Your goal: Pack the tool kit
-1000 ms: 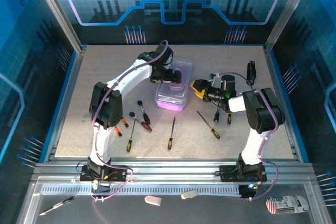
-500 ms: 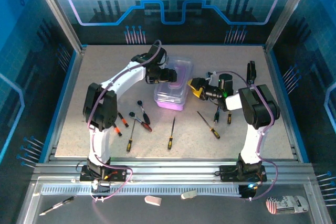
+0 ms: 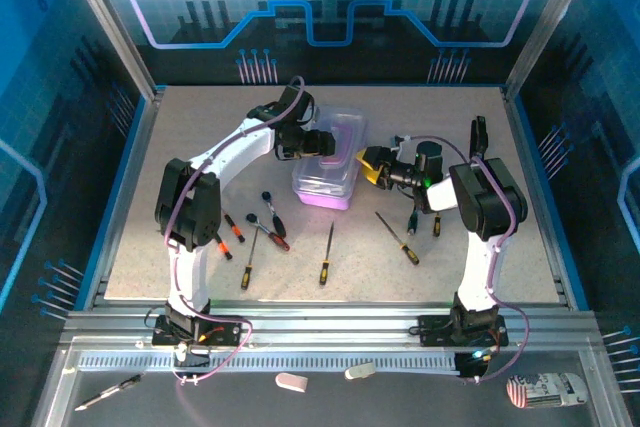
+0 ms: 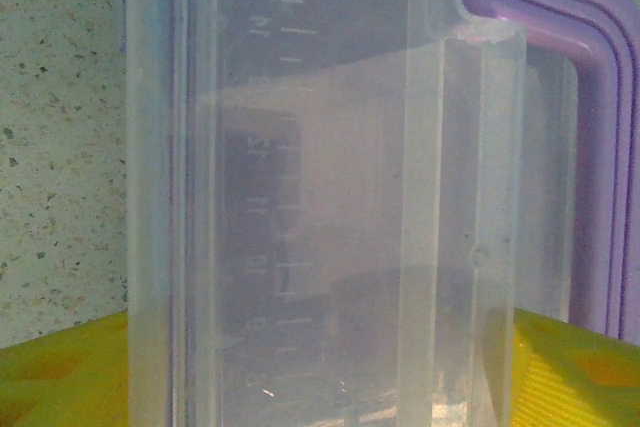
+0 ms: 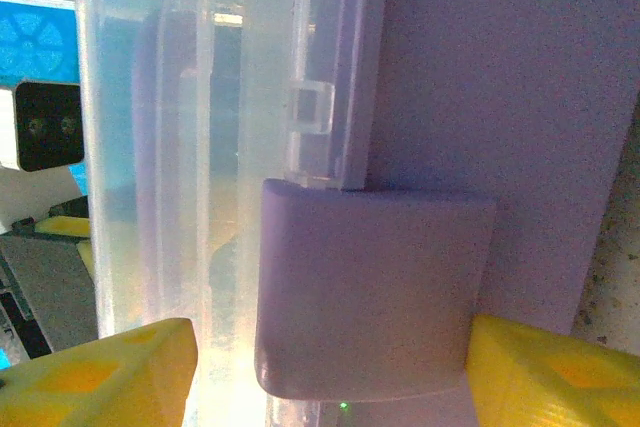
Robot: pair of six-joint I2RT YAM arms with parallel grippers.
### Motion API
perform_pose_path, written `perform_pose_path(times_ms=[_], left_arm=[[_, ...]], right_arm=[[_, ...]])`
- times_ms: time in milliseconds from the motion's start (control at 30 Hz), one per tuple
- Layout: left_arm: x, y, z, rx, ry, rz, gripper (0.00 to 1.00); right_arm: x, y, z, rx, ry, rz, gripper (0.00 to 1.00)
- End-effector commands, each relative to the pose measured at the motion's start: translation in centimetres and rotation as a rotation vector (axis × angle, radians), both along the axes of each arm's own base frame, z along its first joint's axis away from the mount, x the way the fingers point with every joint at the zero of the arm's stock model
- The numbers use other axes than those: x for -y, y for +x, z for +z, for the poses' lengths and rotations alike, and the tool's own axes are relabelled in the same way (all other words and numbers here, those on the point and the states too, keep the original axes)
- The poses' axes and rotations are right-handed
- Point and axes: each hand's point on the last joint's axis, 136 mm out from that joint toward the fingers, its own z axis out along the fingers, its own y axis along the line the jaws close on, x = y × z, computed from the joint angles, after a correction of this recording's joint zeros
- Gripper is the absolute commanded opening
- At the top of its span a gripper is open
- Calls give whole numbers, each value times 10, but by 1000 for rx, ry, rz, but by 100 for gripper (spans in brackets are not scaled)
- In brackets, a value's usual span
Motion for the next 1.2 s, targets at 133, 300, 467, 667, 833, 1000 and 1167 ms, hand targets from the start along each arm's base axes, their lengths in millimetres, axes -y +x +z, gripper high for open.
perform_pose_path(times_ms=[133,300,467,667,833,1000,1167], left_arm=[[-36,-31,-85,-217,224,96,75],[-40,-33,-94,-227,241,107,75],[-41,-35,-103,-240,247,107,74],[-50,-36,-113,-243,282,128,73],[-55,-39,-123,-261,288,137,72],[-57,-39,-127,-264,301,135,72],[-59,-40,-129,-266,313,137,71]], right_arm=[[-17,1,56,172,158,66,69],[-18,3,70,201,170,77,68],[-14,3,88,239,185,75,67],[0,5,107,272,193,48,65],[18,7,117,289,193,4,63],[36,8,113,283,183,-45,60],[44,9,113,288,175,-73,58]])
